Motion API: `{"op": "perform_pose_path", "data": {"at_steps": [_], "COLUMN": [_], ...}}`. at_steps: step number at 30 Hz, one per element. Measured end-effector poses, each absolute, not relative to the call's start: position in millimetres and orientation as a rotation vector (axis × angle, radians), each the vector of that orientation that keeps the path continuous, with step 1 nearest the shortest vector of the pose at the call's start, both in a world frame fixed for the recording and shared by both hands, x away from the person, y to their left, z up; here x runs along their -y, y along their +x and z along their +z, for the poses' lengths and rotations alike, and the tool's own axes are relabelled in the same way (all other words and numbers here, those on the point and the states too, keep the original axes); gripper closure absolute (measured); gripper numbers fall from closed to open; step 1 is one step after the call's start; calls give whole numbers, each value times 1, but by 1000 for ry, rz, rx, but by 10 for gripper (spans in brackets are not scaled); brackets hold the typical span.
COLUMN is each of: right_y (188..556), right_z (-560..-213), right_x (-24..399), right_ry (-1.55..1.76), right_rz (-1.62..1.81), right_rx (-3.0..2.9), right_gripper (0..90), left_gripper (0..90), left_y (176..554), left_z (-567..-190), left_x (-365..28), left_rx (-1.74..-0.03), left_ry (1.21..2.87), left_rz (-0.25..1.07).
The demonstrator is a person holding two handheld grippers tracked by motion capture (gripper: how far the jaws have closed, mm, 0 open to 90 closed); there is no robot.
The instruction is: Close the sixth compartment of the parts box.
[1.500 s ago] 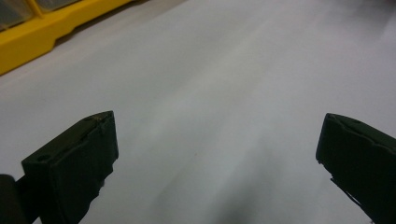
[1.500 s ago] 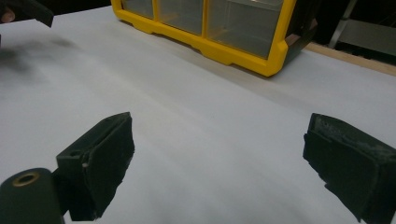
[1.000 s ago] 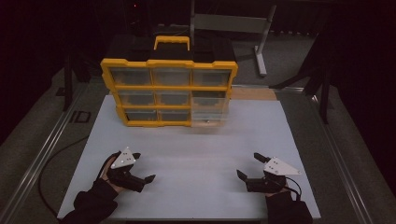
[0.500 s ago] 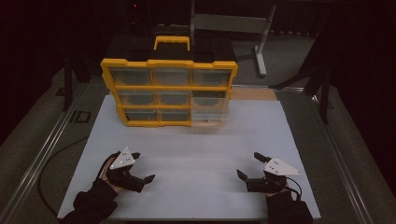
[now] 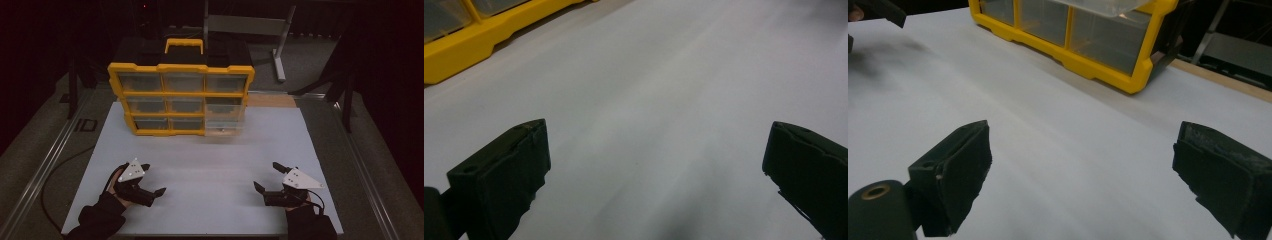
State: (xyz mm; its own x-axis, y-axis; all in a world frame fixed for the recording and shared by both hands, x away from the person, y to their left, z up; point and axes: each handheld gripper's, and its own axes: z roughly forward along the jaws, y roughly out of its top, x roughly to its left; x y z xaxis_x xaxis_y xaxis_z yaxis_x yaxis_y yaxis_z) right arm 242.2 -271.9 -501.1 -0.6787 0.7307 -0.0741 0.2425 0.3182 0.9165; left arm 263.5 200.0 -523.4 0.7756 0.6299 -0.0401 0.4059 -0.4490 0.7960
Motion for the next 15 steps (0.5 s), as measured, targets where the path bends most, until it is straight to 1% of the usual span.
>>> {"op": "perform_pose_path", "data": {"at_steps": [6, 15], "right_y": [242, 245], "right_z": [-490, -460], "right_x": [268, 261], "right_ry": [836, 802], "right_rz": [1327, 1317], "right_rx": [-2110, -2079], "right_gripper": [84, 84], "left_gripper": [3, 3], "left_y": [263, 263], "left_z": [-523, -523], "left_x": [-200, -199], "left_rx": [-767, -765], "left_ry": [2107, 2109], "left_rz": [324, 319]}}
